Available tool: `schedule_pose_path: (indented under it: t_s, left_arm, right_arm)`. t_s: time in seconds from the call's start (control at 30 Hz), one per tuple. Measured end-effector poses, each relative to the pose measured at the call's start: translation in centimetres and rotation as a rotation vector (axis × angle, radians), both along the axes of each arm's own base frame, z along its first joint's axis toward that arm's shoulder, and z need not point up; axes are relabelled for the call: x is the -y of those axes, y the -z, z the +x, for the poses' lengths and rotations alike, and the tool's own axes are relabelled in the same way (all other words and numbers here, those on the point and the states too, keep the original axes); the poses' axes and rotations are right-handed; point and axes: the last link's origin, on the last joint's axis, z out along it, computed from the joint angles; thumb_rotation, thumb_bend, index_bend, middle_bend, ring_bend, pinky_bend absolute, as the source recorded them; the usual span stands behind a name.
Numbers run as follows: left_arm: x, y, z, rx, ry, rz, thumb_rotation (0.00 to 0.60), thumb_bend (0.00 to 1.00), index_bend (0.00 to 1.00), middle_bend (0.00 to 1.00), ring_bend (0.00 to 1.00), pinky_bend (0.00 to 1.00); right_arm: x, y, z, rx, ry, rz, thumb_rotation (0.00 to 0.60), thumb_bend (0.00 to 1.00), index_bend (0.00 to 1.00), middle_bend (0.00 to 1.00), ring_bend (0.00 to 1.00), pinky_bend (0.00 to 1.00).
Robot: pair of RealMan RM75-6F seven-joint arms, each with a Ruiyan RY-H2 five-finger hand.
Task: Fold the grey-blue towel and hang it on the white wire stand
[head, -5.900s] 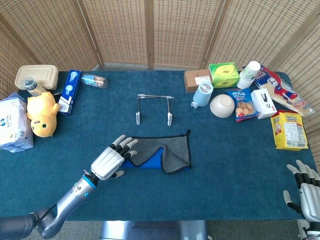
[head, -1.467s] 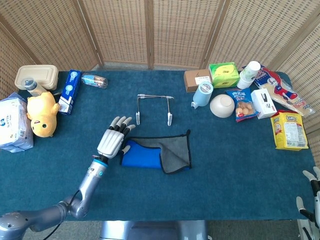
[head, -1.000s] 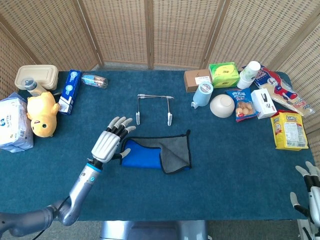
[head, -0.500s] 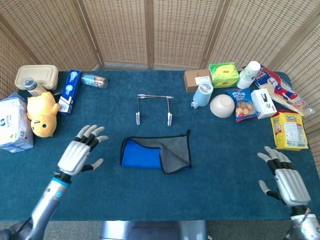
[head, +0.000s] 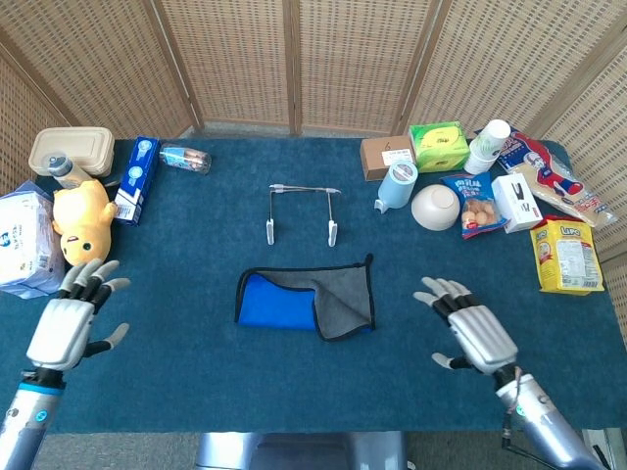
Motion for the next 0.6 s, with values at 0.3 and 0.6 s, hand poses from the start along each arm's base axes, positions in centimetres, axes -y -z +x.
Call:
schedule_pose_path:
  t_s: [0.3, 0.6]
  left_arm:
    - [1.0, -0.4, -1.3, 0.047, -0.041, 0.049, 0.600, 0.38, 0.27, 0.16, 0.00, 0.00]
    - [1.1, -0.8, -1.9, 0.082, -0.045, 0.099, 0.600, 0.38, 0.28, 0.17, 0.00, 0.00]
  right_arm:
    - [0.9, 4.2, 3.8, 0.002, -0.127, 0.066, 0.600, 0.16, 0.12, 0.03, 0.00, 0.00]
    - [1.1, 8.9, 7.1, -0.018, -0.214, 0.115, 0.600, 0.22, 0.13, 0.03, 0.00, 0.00]
